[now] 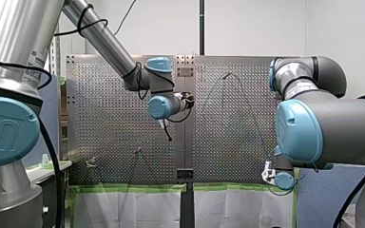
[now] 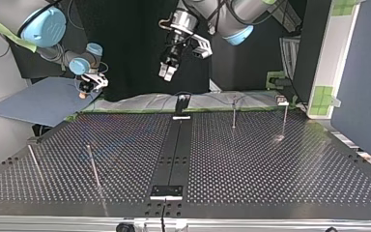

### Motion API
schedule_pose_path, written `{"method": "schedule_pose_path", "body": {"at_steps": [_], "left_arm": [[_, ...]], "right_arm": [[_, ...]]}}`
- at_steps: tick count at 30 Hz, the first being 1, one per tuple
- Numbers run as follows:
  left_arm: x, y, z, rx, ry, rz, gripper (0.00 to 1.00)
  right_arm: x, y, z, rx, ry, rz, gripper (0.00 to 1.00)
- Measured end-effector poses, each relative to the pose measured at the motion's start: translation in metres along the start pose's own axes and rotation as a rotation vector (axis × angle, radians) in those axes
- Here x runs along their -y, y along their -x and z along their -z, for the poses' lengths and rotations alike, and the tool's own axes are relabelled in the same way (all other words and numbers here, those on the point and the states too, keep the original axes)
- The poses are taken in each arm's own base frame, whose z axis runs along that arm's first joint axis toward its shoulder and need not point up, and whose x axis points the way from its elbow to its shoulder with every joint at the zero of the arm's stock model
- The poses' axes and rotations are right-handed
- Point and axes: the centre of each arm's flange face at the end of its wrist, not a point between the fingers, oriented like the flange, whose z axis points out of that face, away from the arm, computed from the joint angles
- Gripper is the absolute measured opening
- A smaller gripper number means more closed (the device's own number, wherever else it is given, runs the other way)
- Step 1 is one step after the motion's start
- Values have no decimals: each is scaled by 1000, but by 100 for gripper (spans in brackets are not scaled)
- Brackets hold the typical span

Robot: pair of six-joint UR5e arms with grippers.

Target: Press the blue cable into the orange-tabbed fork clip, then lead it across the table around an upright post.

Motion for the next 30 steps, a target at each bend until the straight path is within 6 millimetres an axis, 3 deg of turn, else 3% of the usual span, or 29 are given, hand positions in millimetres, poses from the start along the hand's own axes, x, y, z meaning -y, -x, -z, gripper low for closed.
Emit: {"method": "schedule_pose_path", "body": {"at_steps": [17, 23, 30], "left_arm": [[-33, -21, 41, 12, 29, 9, 99], [-53, -31, 60, -10, 86, 1, 99], [-86, -59, 92, -102, 188, -70, 99]], "right_arm": [[6, -2, -3, -5, -32, 8, 0], [8, -2, -2, -4, -36, 11, 0], [9, -2, -2, -4, -38, 12, 0]]}}
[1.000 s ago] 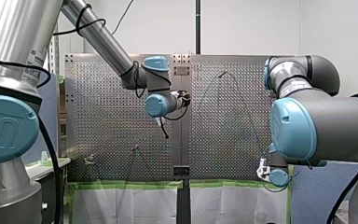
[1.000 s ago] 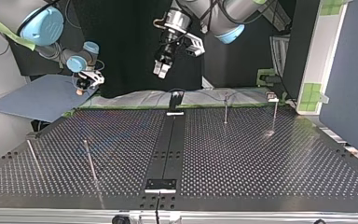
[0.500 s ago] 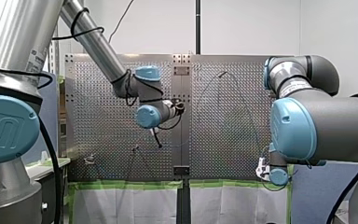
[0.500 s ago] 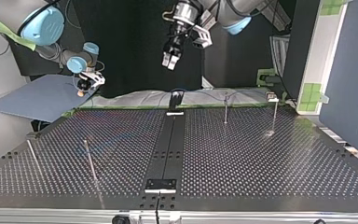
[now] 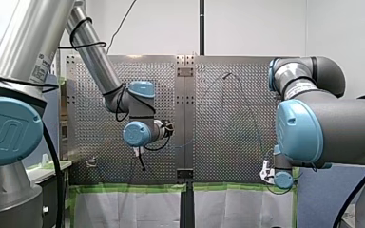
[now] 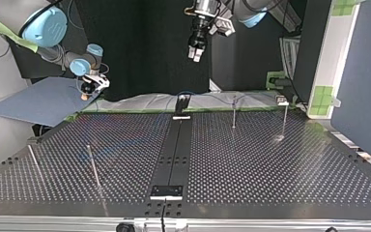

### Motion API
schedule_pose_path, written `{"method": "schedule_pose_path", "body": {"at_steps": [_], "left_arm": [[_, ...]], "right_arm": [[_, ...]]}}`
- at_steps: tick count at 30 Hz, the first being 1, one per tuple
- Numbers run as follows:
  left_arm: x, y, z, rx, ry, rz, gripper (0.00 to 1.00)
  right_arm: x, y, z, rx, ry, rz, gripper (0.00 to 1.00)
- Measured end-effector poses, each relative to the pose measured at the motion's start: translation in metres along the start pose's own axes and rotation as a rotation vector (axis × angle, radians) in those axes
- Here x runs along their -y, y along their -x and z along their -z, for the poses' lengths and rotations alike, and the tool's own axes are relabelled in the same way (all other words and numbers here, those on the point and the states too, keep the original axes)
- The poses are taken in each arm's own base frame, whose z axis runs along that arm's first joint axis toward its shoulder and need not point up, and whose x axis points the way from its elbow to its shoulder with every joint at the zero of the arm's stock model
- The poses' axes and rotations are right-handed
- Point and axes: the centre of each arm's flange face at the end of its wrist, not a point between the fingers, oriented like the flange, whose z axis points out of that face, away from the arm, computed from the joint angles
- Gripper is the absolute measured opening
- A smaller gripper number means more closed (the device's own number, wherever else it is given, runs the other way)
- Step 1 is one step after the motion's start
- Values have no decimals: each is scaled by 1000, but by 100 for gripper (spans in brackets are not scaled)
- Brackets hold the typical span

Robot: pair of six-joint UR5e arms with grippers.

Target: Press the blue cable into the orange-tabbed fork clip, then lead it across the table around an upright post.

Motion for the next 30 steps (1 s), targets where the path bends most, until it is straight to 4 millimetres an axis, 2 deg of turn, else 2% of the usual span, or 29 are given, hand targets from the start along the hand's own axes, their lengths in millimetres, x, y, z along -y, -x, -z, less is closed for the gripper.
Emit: {"method": "schedule_pose_path", "body": {"at_steps": [8, 14, 18, 30], "left_arm": [[-25, -31, 24, -77, 16, -33, 99], [-44, -55, 50, -173, 4, -78, 99], [-48, -59, 58, -197, -1, -91, 99], [-49, -60, 59, -202, -3, -93, 99]], "right_arm": [[-1, 0, 0, 2, -1, -1, 0], [-2, 0, 0, 6, -1, 0, 0], [-2, 0, 0, 6, -2, 0, 0], [-1, 0, 0, 7, -2, 1, 0]]}}
